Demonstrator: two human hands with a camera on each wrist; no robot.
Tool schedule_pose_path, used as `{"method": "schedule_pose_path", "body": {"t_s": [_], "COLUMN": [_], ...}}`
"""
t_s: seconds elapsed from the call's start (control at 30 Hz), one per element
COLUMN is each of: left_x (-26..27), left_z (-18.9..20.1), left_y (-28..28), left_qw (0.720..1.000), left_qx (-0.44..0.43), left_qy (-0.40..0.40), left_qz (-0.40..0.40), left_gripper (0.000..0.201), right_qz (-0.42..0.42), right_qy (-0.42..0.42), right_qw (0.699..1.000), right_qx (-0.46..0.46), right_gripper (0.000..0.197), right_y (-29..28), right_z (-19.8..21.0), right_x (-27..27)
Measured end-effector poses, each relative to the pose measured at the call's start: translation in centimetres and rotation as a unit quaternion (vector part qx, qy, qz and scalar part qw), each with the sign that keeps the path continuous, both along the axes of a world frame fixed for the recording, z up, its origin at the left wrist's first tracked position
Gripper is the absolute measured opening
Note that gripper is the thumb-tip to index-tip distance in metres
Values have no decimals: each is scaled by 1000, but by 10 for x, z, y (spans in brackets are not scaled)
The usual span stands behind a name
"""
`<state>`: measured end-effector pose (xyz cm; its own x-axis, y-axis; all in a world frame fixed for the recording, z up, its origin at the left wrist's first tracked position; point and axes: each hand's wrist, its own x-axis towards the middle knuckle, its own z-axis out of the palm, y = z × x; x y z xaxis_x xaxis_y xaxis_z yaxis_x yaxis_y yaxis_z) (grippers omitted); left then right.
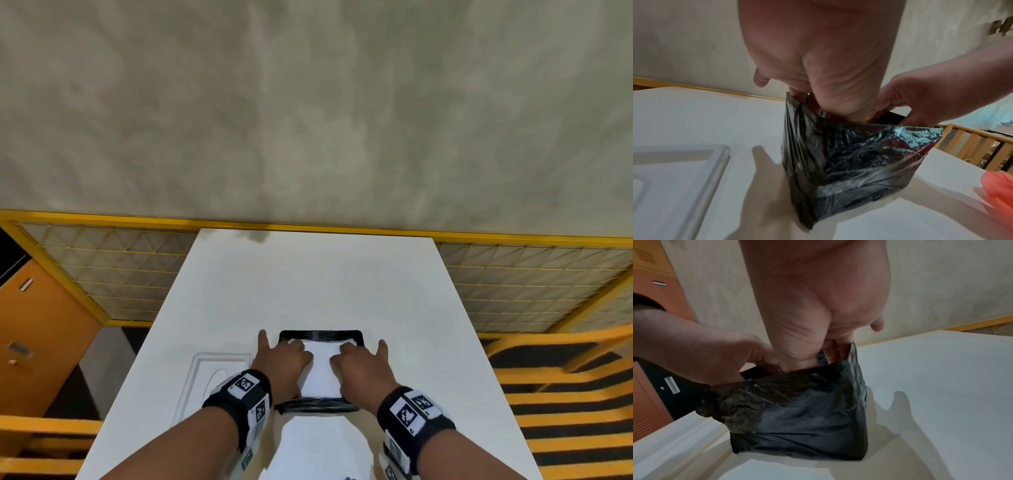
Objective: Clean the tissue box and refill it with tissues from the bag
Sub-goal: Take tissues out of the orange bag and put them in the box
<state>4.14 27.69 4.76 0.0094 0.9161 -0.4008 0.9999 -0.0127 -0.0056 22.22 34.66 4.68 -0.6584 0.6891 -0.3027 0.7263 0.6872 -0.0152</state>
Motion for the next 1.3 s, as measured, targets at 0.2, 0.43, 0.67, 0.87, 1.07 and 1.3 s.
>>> {"method": "schedule_pose_path", "body": {"t_s": [0.2,0.43,0.67,0.87,1.07,1.3], "left_x": [0,-13,-63,-37,-31,-62], "left_z": [0,0,-34,-50,-56,-3], "left_y": [-2,-30,-111,-164,-186,-180], "left_qw": [1000,971,875,952,956,910], "left_qx": [4,150,285,68,80,285], "left_qy": [1,-181,-234,-65,-53,-176], "left_qz": [-12,47,314,290,278,243], "left_gripper": [57,52,38,51,21,30], "right_qz": [-7,-4,-39,0,6,-55], "right_qy": [-1,75,241,315,306,365], "right_qw": [1000,996,969,948,949,914], "right_qx": [-17,-54,-26,-49,-82,-169], "right_gripper": [28,9,30,27,31,26], "right_y": [-4,-10,-34,-71,-101,-104], "right_z": [1,8,11,4,8,28], "right_x": [0,5,24,23,18,0]}}
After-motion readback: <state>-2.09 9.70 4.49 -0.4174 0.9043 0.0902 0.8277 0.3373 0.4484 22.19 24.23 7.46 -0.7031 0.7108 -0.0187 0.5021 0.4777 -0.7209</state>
